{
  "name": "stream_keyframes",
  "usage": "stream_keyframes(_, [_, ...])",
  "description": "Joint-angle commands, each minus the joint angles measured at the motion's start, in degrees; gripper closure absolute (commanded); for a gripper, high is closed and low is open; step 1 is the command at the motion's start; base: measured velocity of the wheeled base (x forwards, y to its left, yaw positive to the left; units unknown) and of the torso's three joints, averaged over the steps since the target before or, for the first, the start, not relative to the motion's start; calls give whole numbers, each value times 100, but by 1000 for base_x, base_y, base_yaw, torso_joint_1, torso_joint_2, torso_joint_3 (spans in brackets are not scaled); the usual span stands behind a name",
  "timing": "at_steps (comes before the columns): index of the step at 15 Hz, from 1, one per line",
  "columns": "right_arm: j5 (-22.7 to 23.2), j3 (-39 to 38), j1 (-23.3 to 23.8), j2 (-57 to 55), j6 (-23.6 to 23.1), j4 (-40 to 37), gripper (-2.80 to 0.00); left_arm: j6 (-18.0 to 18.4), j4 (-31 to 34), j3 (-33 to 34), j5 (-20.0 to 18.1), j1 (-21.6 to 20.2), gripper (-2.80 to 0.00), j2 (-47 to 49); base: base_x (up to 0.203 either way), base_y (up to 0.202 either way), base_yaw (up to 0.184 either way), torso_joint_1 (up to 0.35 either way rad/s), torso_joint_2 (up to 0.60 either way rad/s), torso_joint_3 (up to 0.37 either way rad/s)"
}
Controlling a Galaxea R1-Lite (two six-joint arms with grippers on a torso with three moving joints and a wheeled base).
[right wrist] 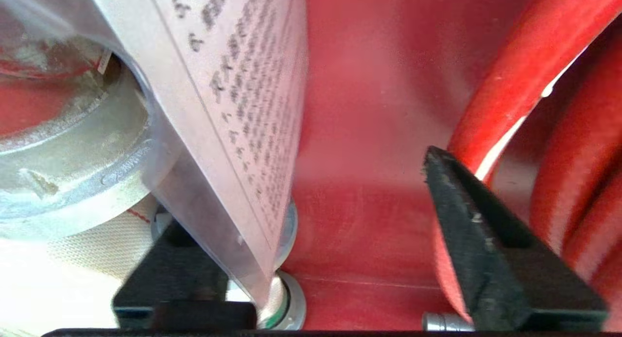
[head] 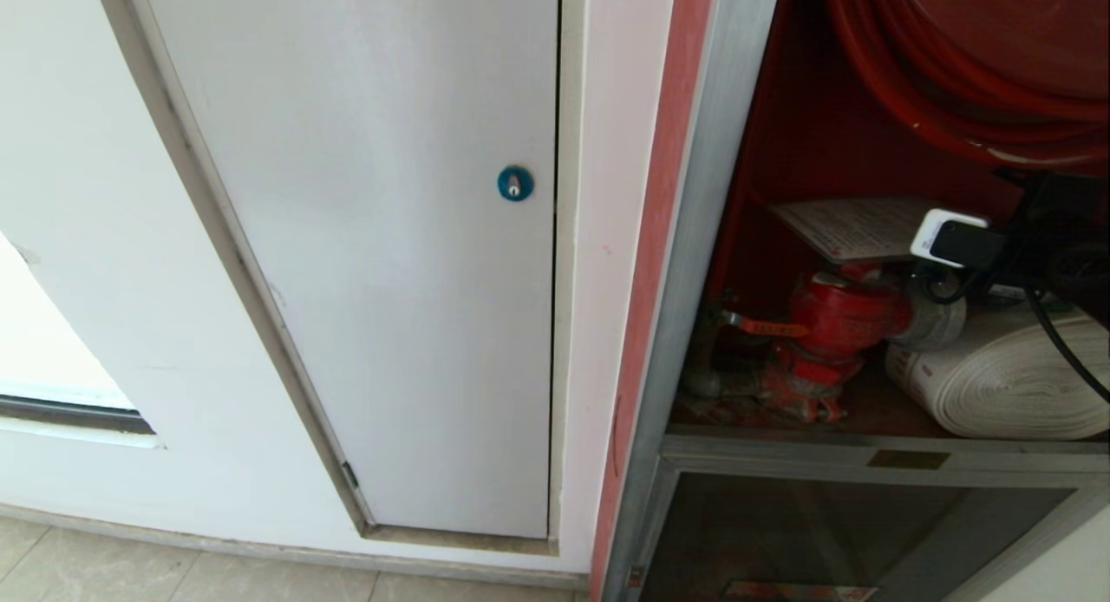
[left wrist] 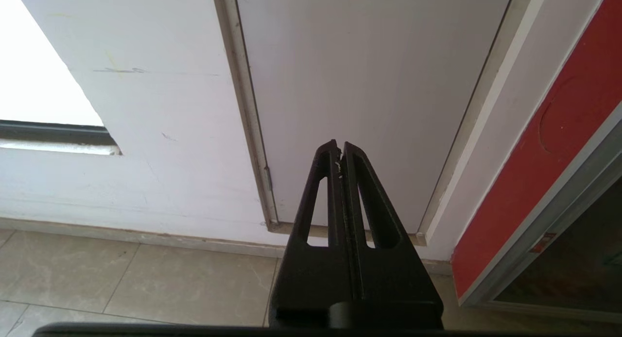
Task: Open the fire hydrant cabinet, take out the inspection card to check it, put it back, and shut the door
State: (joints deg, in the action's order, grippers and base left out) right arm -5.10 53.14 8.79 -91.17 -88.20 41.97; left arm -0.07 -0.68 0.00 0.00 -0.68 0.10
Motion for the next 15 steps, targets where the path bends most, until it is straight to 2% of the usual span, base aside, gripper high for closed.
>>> stream_keyframes(1, [127,-25,0,146,-48,43,-280,-1,-2,26,0,-2,0,8,0,0,0,0,0,0])
stream_keyframes(15, [527,-1186,-8,1523,-36,-26,-280,-1,-2,26,0,-2,0,8,0,0,0,0,0,0])
